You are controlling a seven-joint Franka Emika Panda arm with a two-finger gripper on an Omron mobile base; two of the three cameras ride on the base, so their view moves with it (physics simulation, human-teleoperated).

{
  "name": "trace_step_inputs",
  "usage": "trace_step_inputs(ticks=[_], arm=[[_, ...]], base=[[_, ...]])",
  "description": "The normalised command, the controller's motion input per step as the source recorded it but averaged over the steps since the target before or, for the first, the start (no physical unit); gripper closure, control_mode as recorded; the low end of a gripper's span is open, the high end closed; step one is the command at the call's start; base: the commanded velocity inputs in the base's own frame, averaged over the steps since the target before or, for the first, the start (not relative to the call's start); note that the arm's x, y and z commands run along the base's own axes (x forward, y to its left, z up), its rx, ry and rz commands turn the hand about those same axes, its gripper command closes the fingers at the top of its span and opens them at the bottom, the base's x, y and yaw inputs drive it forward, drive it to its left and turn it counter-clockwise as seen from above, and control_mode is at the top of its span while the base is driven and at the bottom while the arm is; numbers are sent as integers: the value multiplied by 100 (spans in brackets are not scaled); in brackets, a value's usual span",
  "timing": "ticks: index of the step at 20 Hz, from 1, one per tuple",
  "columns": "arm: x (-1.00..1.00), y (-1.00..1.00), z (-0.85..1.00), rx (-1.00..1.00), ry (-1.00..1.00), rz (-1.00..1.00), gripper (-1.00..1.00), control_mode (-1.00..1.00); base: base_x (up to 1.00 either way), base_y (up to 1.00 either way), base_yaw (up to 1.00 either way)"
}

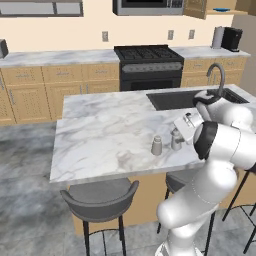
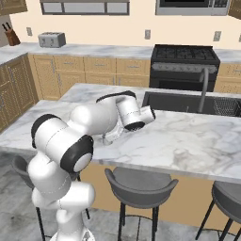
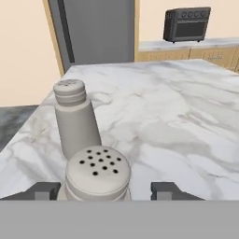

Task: The dining table condiment station is running low on shaker. Refill the condiment station by opening the cabinet and taking the shaker from the cabinet and placing it on the dining table.

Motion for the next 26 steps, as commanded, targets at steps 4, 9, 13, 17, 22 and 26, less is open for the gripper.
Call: trace_step_inputs(ticks=[4, 9, 13, 17, 22, 26], arm=[[-3, -1, -1, 0, -4, 4, -100, -100], [-13, 0, 0, 0, -9, 1, -100, -100], [-26, 0, 0, 0, -9, 0, -100, -100], [-28, 0, 0, 0, -7, 0, -100, -100], [-9, 0, 23, 0, -3, 0, -100, -100], [-1, 0, 60, 0, -4, 0, -100, -100]], base=[[0, 0, 0], [0, 0, 0], [0, 0, 0], [0, 0, 0], [0, 0, 0], [0, 0, 0]])
